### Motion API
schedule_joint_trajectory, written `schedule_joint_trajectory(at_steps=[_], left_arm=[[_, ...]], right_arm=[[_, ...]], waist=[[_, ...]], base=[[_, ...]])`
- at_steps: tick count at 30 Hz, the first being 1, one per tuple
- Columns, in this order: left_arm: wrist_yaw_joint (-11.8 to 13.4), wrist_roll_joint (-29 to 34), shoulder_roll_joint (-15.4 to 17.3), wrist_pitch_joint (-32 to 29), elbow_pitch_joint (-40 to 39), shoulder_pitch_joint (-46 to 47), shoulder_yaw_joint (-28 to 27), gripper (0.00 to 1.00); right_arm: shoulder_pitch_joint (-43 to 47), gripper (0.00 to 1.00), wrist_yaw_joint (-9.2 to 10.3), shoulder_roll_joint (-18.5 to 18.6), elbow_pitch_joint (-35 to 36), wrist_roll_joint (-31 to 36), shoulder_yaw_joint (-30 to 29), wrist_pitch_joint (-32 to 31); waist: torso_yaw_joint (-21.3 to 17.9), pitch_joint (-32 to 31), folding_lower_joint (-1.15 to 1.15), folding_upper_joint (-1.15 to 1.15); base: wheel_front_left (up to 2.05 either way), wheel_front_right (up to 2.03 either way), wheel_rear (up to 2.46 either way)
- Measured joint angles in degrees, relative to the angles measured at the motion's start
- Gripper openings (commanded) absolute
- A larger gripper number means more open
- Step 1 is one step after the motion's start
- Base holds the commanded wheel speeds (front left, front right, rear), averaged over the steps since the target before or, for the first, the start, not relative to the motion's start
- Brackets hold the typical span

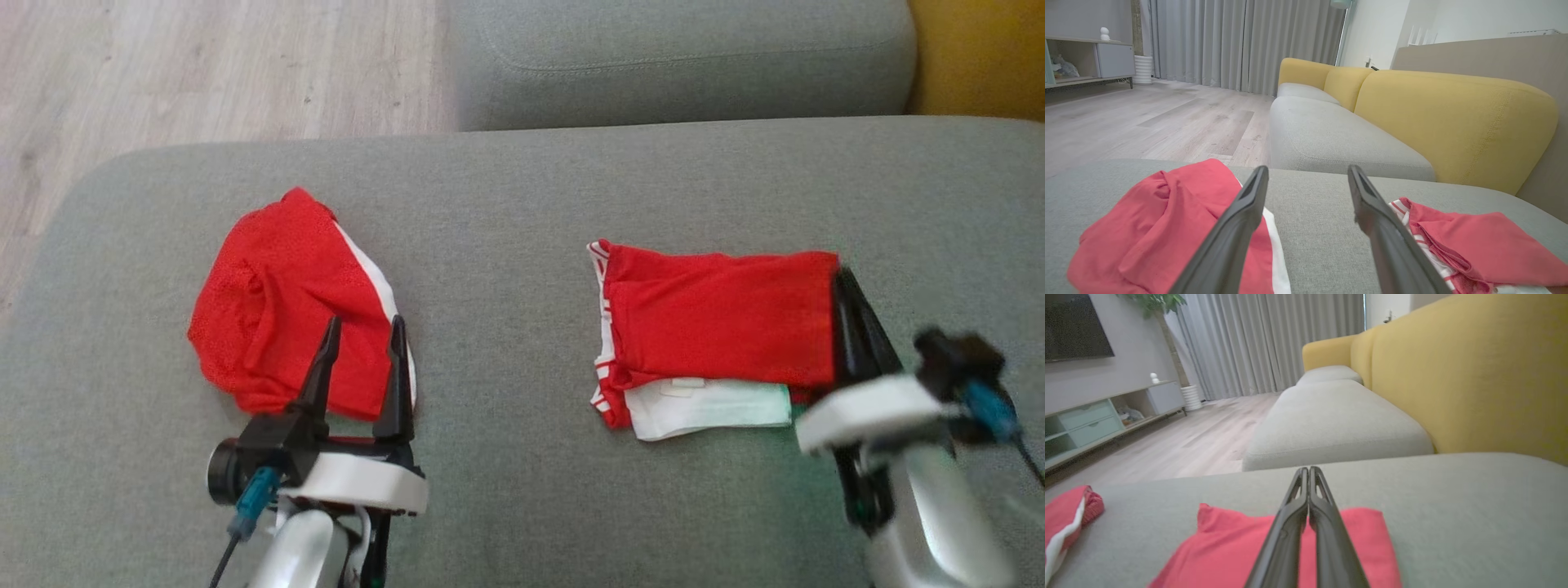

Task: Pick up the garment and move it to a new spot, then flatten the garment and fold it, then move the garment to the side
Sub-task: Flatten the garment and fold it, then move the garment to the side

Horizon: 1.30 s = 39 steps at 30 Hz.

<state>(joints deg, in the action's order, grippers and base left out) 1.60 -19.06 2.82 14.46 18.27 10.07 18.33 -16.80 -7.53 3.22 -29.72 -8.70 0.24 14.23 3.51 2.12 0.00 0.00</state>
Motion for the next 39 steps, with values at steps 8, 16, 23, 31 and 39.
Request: schedule_joint_trajectory(at_steps=[8, 16, 23, 31, 39], left_arm=[[0.24, -0.14, 0.00, 0.00, -0.37, -1.70, -1.11, 1.00], [0.23, -0.14, 0.00, 0.00, -0.43, -1.92, -1.23, 1.00], [0.15, -0.14, 0.00, 0.00, -0.43, -1.46, -0.87, 1.00], [-0.10, -0.14, -0.01, 0.00, -0.15, 0.73, 0.09, 1.00], [-0.11, -0.14, -0.02, 0.00, 0.21, 1.86, 0.20, 1.00]], right_arm=[[9.32, 1.00, 0.00, -0.41, 5.83, 1.12, -2.83, -0.01], [9.39, 1.00, 0.00, -0.49, 6.86, 1.14, -2.91, -0.01], [6.83, 1.00, 0.00, -0.52, 3.47, 2.23, -6.59, -4.68], [-1.44, 1.00, 0.00, -0.52, -7.42, 4.42, -14.40, -12.20], [-6.13, 0.00, 0.00, -0.08, -16.03, 6.36, -14.39, -13.55]], waist=[[-0.91, -0.05, 0.00, 0.00], [-1.03, 0.61, 0.00, 0.00], [-0.45, 2.35, 0.01, 0.00], [1.42, 5.71, 0.01, 0.00], [2.85, 7.07, 0.01, 0.00]], base=[[0.00, 0.00, 0.00], [0.00, 0.00, 0.00], [0.00, 0.00, 0.00], [0.00, 0.00, 0.00], [0.00, 0.00, 0.00]])
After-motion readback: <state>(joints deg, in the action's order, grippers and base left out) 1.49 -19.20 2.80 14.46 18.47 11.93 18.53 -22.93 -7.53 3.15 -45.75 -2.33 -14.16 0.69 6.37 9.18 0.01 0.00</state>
